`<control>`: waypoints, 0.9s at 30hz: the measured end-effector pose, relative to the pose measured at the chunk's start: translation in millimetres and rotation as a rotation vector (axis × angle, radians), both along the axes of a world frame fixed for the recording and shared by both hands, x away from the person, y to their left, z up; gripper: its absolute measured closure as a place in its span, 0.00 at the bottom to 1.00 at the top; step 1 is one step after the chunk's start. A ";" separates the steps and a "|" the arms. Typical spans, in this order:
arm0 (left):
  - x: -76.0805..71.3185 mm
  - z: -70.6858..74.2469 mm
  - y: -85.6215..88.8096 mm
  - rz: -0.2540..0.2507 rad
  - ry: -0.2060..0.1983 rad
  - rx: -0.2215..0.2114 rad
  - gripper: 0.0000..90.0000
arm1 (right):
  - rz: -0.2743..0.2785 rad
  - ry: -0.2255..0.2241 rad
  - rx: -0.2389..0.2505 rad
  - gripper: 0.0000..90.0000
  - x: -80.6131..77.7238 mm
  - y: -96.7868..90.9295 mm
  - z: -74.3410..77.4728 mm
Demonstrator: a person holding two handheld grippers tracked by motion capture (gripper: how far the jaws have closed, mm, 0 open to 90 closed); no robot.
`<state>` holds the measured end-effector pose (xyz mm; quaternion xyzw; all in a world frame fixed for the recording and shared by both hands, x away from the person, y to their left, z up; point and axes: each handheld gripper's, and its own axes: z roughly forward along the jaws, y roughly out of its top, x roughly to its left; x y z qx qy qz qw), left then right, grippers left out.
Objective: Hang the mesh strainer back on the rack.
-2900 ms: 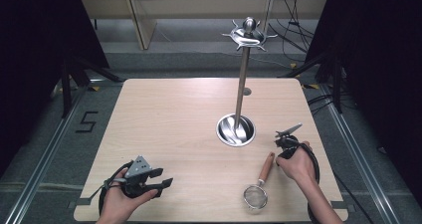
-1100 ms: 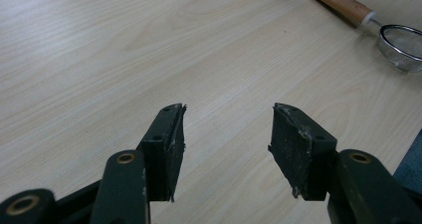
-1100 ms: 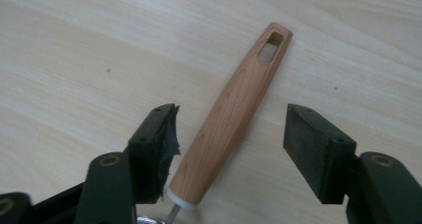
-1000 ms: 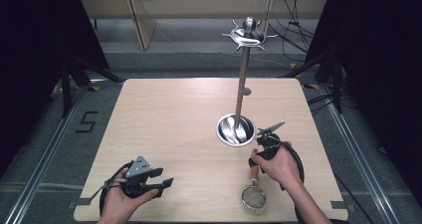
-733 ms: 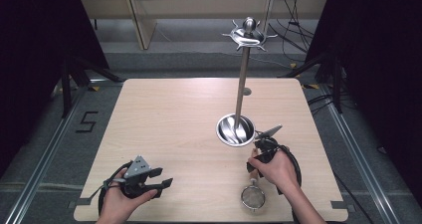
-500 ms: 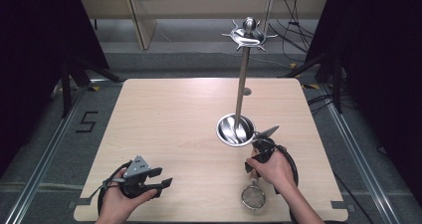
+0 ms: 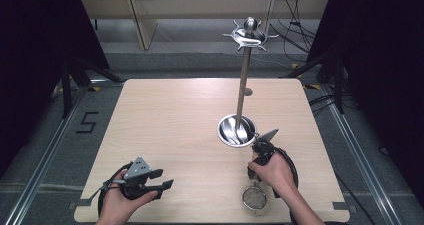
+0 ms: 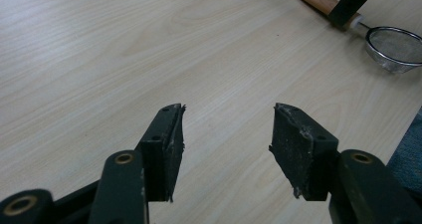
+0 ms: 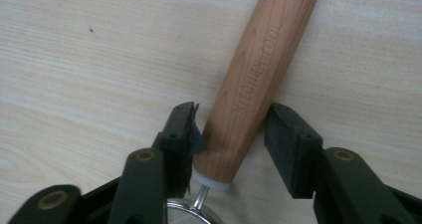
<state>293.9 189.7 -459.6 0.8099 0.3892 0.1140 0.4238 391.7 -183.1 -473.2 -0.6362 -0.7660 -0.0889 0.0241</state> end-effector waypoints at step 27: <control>0.2 -0.7 2.7 0.004 -0.008 -0.011 0.50 | 0.097 -0.086 0.013 0.77 -7.8 -16.1 21.5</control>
